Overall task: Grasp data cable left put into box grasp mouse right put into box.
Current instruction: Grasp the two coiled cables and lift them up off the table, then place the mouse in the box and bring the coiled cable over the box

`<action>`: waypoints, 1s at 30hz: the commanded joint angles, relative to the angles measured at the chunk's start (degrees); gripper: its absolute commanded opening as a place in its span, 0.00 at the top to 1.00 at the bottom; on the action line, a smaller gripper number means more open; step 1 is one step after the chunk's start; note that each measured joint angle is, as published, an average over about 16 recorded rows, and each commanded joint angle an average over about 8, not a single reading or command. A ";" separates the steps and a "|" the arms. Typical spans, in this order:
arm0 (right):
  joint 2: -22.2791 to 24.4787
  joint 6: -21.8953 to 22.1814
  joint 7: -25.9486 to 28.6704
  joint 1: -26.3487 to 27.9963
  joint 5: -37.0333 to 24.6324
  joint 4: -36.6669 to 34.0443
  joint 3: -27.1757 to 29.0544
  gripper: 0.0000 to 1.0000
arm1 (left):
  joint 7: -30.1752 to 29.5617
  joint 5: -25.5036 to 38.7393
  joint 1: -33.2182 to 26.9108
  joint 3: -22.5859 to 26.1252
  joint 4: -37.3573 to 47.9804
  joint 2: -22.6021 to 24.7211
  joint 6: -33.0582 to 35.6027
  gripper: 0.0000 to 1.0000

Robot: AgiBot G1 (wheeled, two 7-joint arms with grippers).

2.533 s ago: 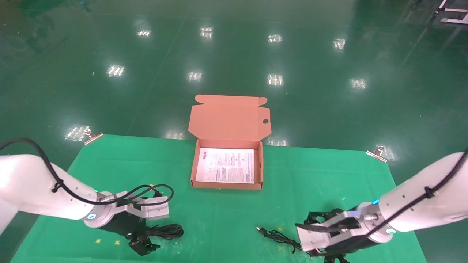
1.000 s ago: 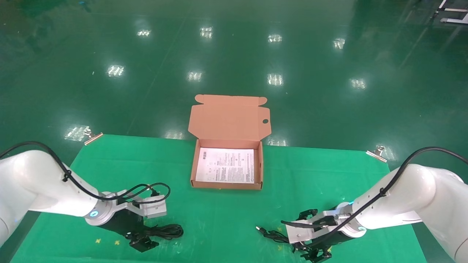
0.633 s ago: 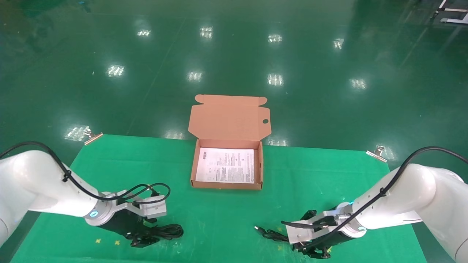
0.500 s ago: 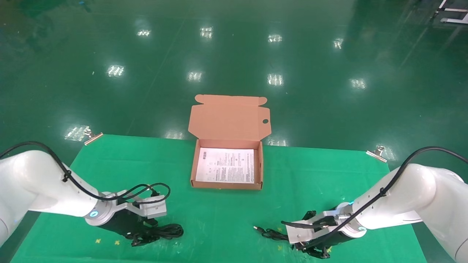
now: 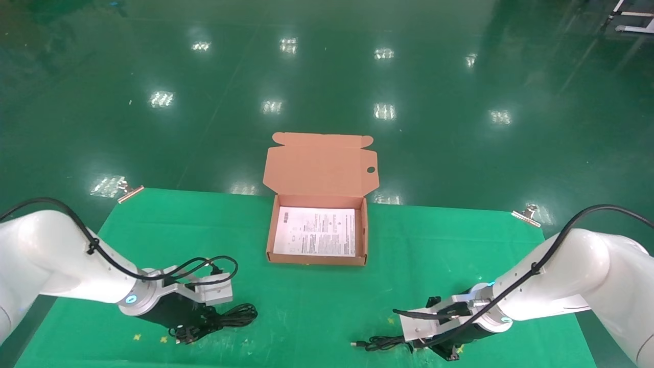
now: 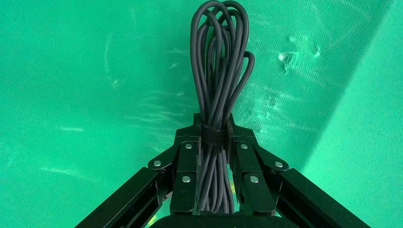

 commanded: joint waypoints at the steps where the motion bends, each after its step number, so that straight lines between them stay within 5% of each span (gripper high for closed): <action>1: -0.03 -0.04 0.19 0.17 0.08 -0.32 0.07 1.00 | 0.37 -0.17 -0.25 -0.12 -0.27 -0.30 0.11 1.00; 15: 7.76 4.79 6.36 10.86 0.37 15.09 5.38 1.00 | 1.13 0.97 -1.11 -2.10 -22.21 -8.17 -6.17 1.00; 22: 3.28 9.23 3.32 14.73 3.42 13.99 8.47 1.00 | -5.23 5.51 -1.41 -2.50 -32.13 -8.05 -11.16 1.00; 30: -4.87 13.95 -5.65 18.86 7.61 4.70 11.55 1.00 | -9.74 11.74 -2.75 -2.39 -38.51 -6.49 -15.05 1.00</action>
